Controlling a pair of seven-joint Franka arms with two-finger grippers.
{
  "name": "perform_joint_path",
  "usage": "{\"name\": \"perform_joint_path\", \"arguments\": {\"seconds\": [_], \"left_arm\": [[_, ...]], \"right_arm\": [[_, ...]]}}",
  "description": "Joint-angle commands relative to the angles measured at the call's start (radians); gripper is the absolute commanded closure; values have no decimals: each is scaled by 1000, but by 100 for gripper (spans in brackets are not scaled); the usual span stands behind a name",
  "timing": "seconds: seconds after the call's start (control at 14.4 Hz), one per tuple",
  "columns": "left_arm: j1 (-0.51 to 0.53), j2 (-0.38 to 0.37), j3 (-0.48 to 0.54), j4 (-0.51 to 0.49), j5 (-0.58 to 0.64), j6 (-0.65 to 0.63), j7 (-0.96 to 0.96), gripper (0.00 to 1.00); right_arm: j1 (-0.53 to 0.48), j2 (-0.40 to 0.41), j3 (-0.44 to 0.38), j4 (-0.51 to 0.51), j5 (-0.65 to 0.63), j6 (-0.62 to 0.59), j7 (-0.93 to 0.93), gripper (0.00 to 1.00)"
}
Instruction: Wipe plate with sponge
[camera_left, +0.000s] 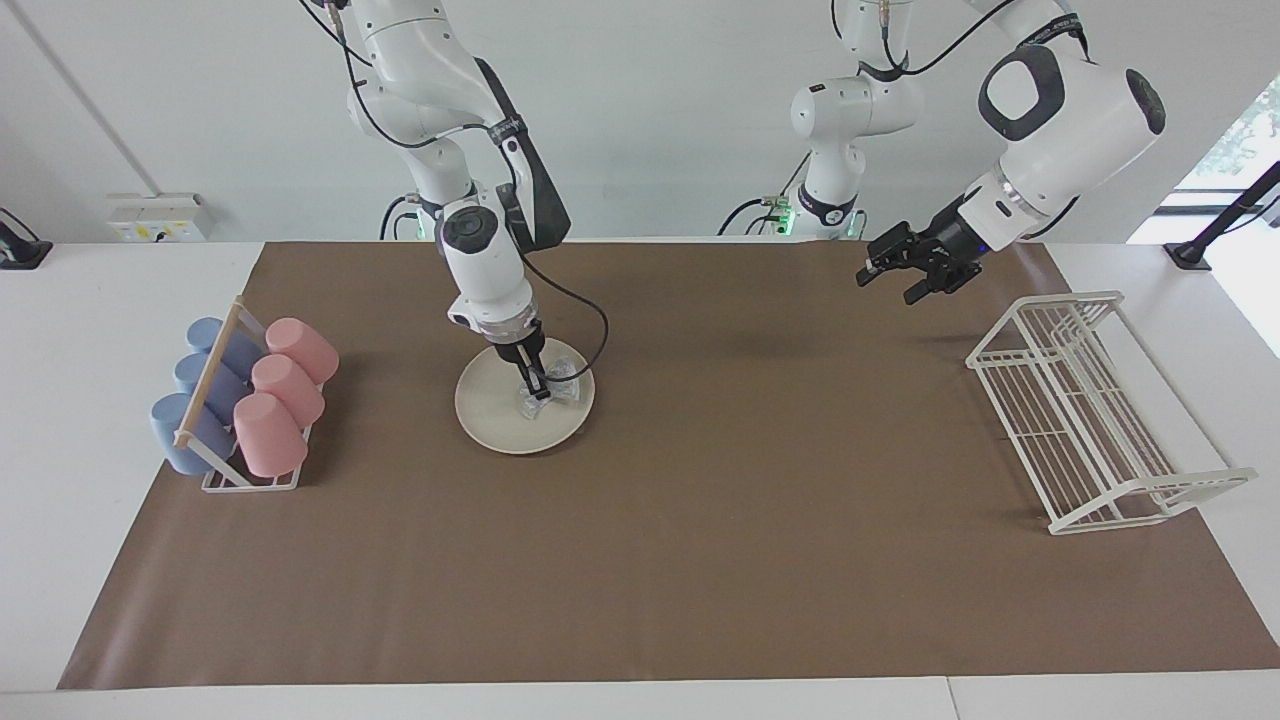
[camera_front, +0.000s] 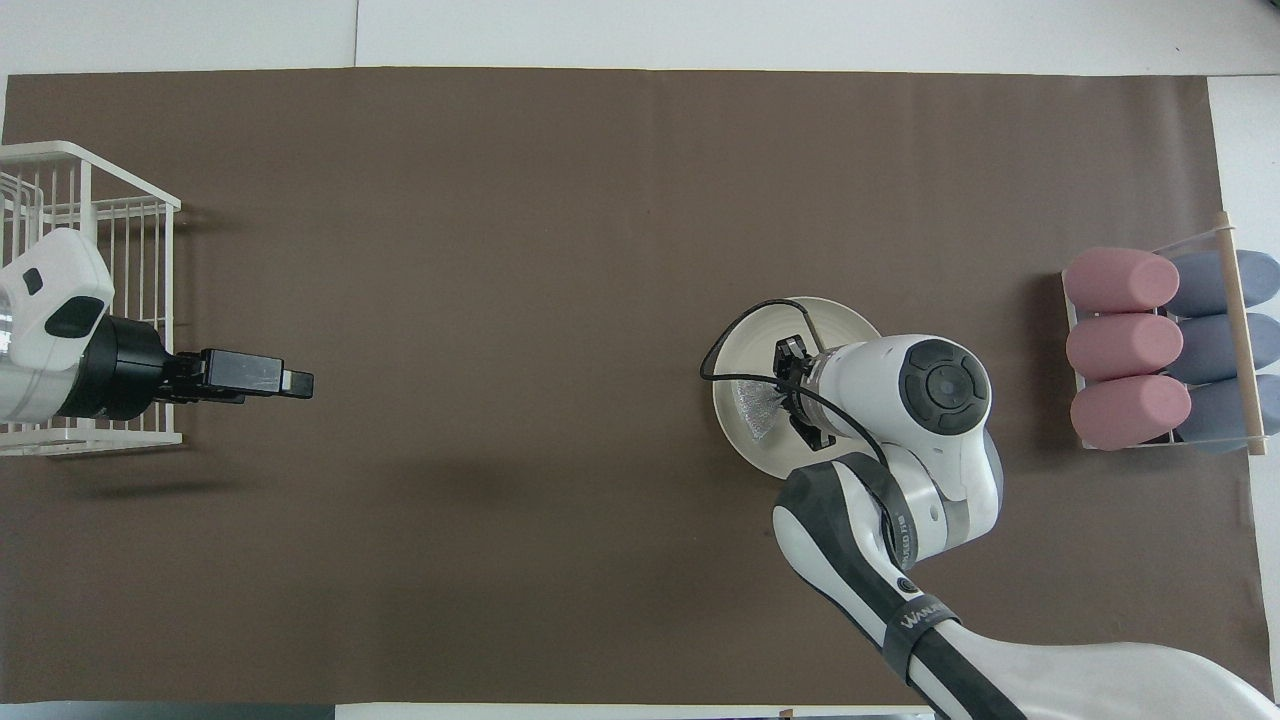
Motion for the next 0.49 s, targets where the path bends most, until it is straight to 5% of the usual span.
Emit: {"name": "perform_joint_path", "arguments": {"seconds": [0.0,0.42], "left_arm": [[2,-11,6,3,24,-5,-19,0],[0,-11,5,5,24,-5,-17,0]], "right_arm": [[39,24,7,-8,9,42,84,100],[30,25,2,-6,14,42,28,100]]}}
